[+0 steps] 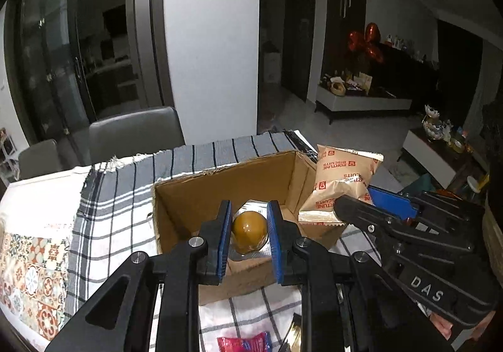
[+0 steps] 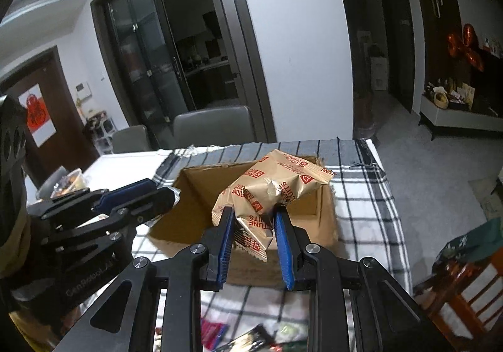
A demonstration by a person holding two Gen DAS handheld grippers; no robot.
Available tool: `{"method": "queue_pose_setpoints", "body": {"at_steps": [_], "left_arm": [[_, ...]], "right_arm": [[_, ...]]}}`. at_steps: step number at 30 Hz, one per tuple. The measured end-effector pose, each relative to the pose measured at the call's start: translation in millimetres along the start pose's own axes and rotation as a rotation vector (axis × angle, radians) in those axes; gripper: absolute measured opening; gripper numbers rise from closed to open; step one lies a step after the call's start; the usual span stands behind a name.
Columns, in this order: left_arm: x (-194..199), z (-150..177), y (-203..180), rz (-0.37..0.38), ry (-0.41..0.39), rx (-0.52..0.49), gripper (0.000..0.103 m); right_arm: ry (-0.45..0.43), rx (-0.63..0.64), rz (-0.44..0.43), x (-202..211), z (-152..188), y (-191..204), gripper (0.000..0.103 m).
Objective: Organize snacks
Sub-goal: 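Lift and carry the candy and biscuit packet over the cardboard box with both tools, then open both tools to drop the candy and biscuit packet into the box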
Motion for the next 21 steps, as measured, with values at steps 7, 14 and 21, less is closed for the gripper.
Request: {"method": "queue_pose_setpoints", "body": {"at_steps": [7,14,21], "left_arm": [[-33.8,-9.2,10.8,0.014,0.081,0.025,0.024],[-27.6,-2.1,21.4,-0.081,0.062,0.028,0.054],[7.6,11.5,8.3,-0.132,0.015,-0.012,0.065]], "right_arm": [[0.067,0.028,0.028,-31.2,-5.8,-4.1,0.029],[0.083,0.026,0.070,-32.9,1.3,-14.6,0.049],[0.054,0.033,0.075,-5.4,11.7,-14.8,0.049]]}}
Point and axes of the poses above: each gripper's, at about its wrist camera, not at the fingertips, and x roughly against the way its jaws point, y to its left, z to its underside, the point moved 4 cm from there along -x, roughly the way its jaws point, and after that the axes turned 6 degrees about z, right-handed, at the moved point
